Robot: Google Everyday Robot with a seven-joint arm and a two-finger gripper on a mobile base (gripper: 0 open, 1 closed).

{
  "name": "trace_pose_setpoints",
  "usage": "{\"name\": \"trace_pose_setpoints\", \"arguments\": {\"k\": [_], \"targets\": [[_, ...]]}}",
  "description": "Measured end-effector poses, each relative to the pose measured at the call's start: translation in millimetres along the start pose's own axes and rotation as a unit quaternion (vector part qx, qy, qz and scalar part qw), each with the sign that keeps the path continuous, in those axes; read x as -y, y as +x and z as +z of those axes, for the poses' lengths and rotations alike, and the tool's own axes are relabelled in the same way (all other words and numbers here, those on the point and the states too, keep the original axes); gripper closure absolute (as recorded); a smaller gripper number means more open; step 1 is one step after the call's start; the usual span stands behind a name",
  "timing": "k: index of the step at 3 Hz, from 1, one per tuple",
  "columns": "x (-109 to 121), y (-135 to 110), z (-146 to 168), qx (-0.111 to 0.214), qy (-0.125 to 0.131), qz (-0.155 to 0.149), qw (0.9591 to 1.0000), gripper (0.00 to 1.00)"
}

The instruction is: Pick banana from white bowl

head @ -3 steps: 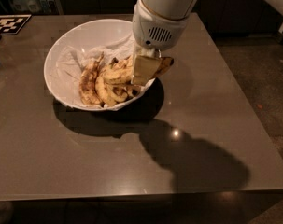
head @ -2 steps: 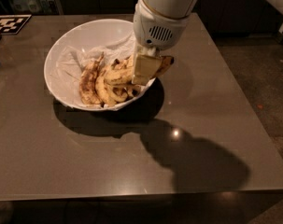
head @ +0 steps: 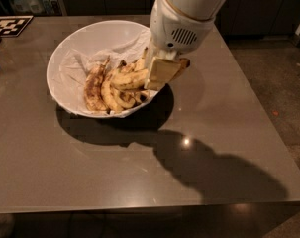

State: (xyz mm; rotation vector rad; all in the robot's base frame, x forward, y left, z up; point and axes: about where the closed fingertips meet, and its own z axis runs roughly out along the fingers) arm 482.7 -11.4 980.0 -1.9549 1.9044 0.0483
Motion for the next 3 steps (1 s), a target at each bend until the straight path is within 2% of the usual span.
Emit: {"name": "trace_pose_setpoints", "arguments": {"k": [1, 3], "targets": [[-19, 1, -20, 0.033, 0.009, -0.036, 0.9988, 1.00], [-54, -6, -65, 0.059, 0.041, -0.089, 0.9934, 1.00]]}}
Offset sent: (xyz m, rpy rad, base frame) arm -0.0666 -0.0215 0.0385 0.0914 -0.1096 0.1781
